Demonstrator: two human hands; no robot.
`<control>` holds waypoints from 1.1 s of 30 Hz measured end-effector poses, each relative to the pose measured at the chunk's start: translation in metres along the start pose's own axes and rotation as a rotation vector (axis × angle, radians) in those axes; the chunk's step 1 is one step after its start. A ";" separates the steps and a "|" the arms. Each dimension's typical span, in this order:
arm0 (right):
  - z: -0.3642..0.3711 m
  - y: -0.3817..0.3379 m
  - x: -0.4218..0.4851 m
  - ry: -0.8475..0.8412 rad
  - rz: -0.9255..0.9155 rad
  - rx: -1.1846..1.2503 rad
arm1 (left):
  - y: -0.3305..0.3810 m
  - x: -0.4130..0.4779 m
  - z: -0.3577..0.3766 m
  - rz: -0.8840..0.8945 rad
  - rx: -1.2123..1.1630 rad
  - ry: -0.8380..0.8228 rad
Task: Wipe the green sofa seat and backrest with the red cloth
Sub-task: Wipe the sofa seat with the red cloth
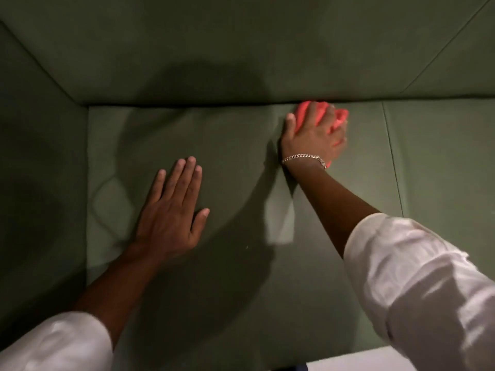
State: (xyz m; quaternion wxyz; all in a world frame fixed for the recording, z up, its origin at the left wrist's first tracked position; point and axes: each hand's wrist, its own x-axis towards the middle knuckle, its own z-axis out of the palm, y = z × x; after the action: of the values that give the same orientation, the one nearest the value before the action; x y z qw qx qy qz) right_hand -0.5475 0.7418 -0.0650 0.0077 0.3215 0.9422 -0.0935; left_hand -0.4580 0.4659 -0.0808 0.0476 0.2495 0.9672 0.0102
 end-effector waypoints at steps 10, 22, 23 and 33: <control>0.004 0.119 -0.209 -0.191 -1.109 -0.084 | 0.015 -0.004 -0.006 -0.105 -0.035 -0.061; -0.065 0.337 -0.069 -0.121 -0.325 -0.232 | 0.189 0.015 -0.004 -0.154 -0.040 -0.170; -0.065 0.359 -0.070 -0.115 -0.317 -0.216 | 0.211 0.023 -0.003 -0.116 -0.044 -0.178; -0.088 0.497 0.054 0.109 0.284 0.029 | 0.432 0.173 -0.002 0.084 -0.041 -0.137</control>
State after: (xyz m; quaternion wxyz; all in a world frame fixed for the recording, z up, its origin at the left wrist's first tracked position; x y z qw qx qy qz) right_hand -0.2846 1.1756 -0.0672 -0.0347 0.4561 0.8849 -0.0876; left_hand -0.4005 0.9278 -0.0748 0.1185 0.2891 0.9498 0.0150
